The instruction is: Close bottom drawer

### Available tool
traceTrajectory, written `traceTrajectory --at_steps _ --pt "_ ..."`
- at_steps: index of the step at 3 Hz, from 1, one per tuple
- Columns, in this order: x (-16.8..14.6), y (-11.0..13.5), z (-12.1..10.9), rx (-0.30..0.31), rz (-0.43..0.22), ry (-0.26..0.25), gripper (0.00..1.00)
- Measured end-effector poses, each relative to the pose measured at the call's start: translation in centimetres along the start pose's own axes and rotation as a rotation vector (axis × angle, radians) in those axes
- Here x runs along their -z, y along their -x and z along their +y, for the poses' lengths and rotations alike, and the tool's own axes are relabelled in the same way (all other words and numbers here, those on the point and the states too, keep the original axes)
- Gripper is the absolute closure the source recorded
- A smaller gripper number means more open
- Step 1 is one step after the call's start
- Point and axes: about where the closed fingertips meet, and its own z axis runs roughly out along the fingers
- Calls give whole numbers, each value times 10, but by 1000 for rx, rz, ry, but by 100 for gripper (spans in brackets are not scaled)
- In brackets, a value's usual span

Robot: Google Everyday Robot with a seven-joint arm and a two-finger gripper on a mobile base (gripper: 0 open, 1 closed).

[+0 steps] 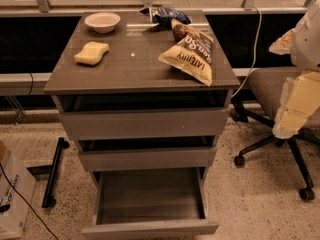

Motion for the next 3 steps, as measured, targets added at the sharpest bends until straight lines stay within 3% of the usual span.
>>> traceTrajectory --at_steps 1,2,3 --pt "0 0 0 0 0 0 0" --pt "2 1 -1 1 -3 -10 18" --pt "-17 -4 6 -7 -20 5 42"
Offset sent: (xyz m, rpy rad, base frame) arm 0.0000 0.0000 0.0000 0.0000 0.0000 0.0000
